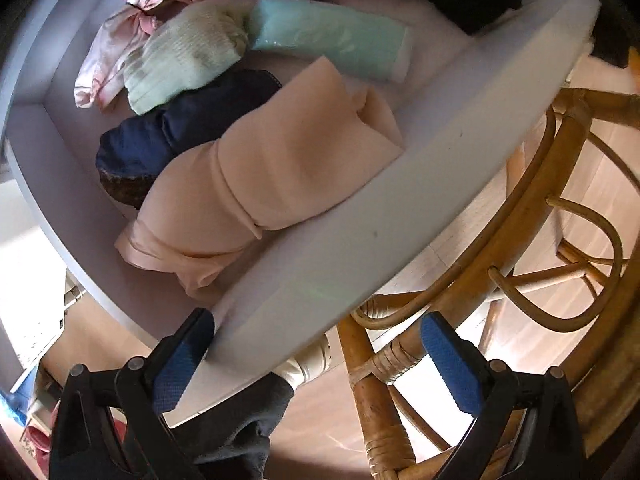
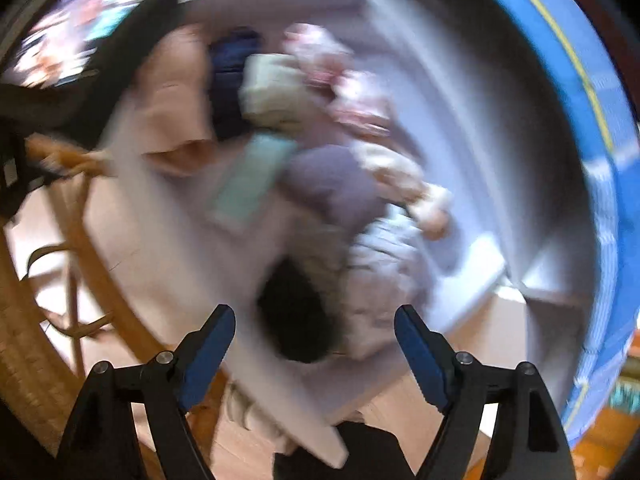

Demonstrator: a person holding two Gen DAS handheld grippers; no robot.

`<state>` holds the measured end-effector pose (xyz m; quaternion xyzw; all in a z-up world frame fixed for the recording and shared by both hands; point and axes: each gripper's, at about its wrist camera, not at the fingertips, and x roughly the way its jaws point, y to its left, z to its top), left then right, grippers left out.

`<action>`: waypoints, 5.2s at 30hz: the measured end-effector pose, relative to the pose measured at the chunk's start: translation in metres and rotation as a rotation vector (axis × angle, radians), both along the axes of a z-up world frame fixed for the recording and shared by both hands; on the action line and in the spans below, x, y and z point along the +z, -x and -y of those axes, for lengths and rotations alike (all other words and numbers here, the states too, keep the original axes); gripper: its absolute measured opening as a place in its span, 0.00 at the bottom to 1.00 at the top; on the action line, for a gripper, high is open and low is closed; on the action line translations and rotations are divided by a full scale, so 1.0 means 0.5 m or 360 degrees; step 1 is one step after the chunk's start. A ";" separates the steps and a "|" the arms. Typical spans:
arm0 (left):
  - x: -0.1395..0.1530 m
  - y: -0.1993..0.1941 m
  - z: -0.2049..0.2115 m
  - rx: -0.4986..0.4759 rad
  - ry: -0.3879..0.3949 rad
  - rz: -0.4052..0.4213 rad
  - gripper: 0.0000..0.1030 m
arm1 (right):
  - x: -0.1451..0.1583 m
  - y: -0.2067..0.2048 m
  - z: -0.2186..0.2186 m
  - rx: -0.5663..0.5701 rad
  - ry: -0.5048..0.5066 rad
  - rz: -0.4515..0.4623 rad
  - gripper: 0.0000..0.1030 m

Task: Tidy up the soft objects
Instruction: 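Move both tools over the open drawer of rolled clothes, then grasp the white rolled cloth in the drawer with the right tool, then lift the white cloth up out of the drawer toward the gold tray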

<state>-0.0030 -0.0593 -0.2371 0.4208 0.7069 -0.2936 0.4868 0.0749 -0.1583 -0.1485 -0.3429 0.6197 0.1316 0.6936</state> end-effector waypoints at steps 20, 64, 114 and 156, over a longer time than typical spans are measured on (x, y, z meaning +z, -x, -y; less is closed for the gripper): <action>0.160 -0.196 -0.146 0.1146 0.0372 0.0383 1.00 | -0.055 -0.129 0.212 -0.1066 -0.0311 0.0047 0.79; 0.086 -0.192 -0.092 0.1351 0.0510 0.0561 1.00 | -0.229 -0.167 0.202 -0.0976 -0.0352 0.0016 0.76; -0.057 -0.242 0.065 0.0996 0.0471 0.0526 0.77 | -0.230 -0.046 0.241 -0.1432 -0.0805 0.0024 0.45; -0.082 -0.108 0.139 0.0738 0.0389 0.0550 0.68 | 0.263 -0.054 0.287 -0.1402 -0.1426 0.0391 0.45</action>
